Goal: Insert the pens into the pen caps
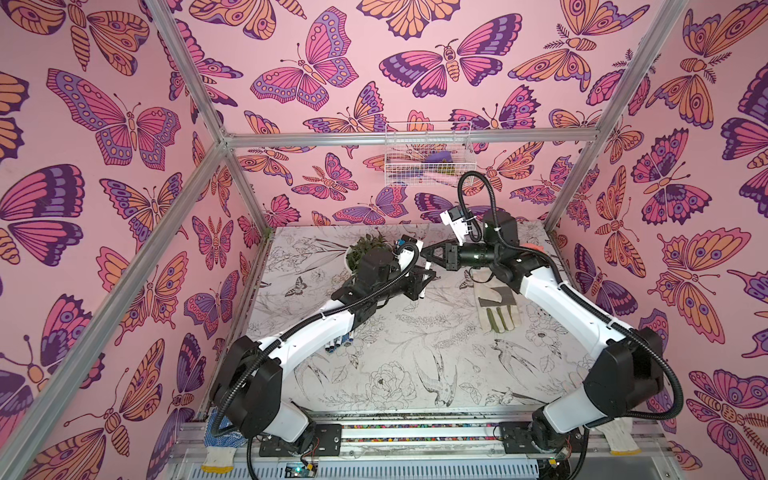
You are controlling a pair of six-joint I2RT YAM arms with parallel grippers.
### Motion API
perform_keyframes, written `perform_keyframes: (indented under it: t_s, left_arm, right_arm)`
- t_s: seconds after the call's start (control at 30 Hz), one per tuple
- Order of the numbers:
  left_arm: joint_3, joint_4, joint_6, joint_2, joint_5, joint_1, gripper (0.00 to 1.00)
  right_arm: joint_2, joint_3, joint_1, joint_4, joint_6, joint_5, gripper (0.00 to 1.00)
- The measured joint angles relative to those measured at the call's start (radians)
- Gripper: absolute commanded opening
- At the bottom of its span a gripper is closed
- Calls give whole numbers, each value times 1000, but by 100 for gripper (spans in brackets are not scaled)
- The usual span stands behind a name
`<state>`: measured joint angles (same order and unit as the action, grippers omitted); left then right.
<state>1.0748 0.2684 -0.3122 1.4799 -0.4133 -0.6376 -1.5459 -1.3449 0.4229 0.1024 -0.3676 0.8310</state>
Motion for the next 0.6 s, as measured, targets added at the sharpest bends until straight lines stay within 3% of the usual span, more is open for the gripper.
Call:
perform_keyframes:
  t_s: [0.47, 0.6]
  left_arm:
    - [-3, -16, 40, -3, -79, 39, 0]
    - [48, -107, 69, 11, -108, 52, 0]
  right_arm:
    - [-12, -36, 14, 88, 106, -9, 0]
    - [-14, -37, 18, 89, 113, -24, 0]
